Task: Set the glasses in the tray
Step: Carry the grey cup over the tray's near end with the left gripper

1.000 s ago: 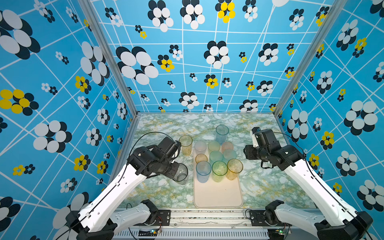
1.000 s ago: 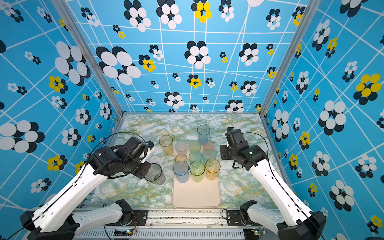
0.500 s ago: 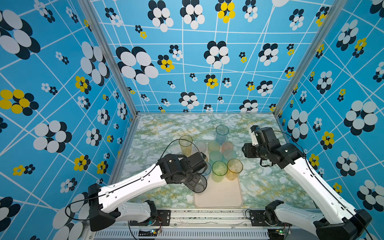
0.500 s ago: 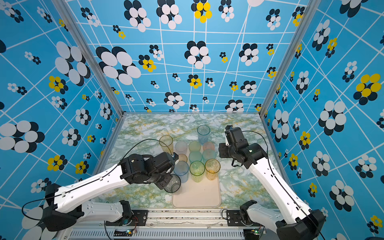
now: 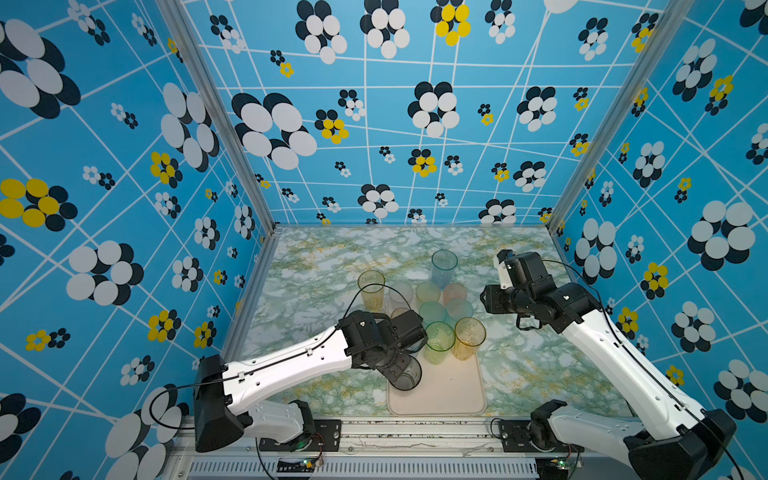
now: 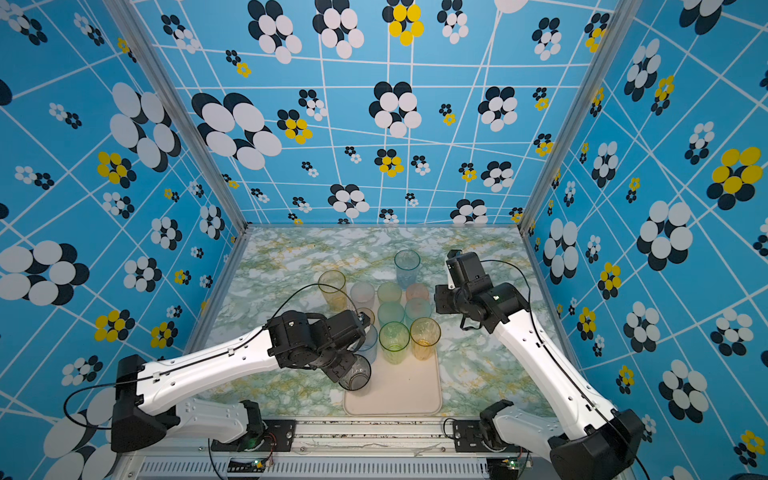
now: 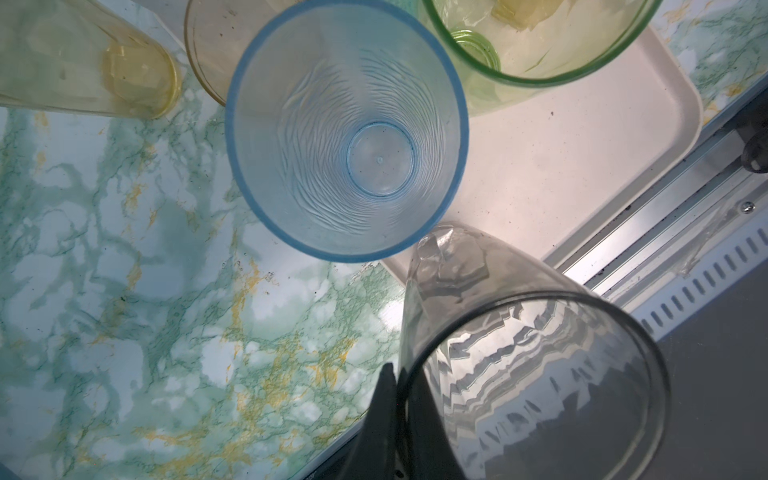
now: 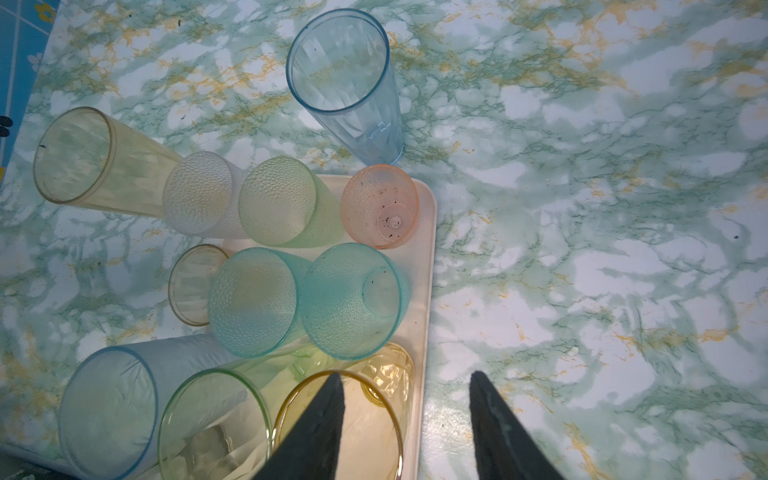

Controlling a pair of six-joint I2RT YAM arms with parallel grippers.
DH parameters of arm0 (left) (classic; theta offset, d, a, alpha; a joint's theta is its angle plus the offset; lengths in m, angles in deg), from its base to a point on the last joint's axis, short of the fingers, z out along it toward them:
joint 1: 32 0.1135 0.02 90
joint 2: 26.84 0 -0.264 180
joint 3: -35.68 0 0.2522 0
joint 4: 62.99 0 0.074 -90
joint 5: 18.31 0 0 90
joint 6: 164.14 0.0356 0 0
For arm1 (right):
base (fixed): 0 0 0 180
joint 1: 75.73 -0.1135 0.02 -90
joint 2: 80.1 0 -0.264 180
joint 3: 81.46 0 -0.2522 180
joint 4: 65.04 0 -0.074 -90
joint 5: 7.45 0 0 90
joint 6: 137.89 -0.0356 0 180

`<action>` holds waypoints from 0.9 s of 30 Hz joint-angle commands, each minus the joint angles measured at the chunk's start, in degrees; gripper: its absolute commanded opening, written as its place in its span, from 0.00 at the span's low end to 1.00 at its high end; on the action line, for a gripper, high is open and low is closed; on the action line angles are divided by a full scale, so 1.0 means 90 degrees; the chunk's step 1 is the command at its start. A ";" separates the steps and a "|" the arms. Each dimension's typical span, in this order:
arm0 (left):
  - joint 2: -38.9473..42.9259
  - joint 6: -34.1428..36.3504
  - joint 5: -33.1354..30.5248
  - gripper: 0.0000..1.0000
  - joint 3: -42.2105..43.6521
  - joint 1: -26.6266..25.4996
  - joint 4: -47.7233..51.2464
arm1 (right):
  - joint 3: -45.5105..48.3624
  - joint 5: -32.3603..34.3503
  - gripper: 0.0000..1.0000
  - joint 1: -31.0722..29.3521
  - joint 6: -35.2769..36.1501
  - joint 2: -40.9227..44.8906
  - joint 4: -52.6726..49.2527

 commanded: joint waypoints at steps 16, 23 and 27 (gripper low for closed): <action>-0.0346 -0.0026 0.0273 0.01 0.0205 -0.0034 -0.0214 | 0.0002 -0.0115 0.51 0.0017 -0.0015 -0.0062 0.0148; -0.0352 -0.0023 0.0247 0.03 0.0261 -0.0026 -0.0238 | 0.0020 -0.0113 0.51 0.0019 -0.0017 -0.0056 0.0119; -0.0351 -0.0023 0.0224 0.05 0.0268 -0.0024 -0.0248 | 0.0016 -0.0114 0.51 0.0013 -0.0017 -0.0051 0.0109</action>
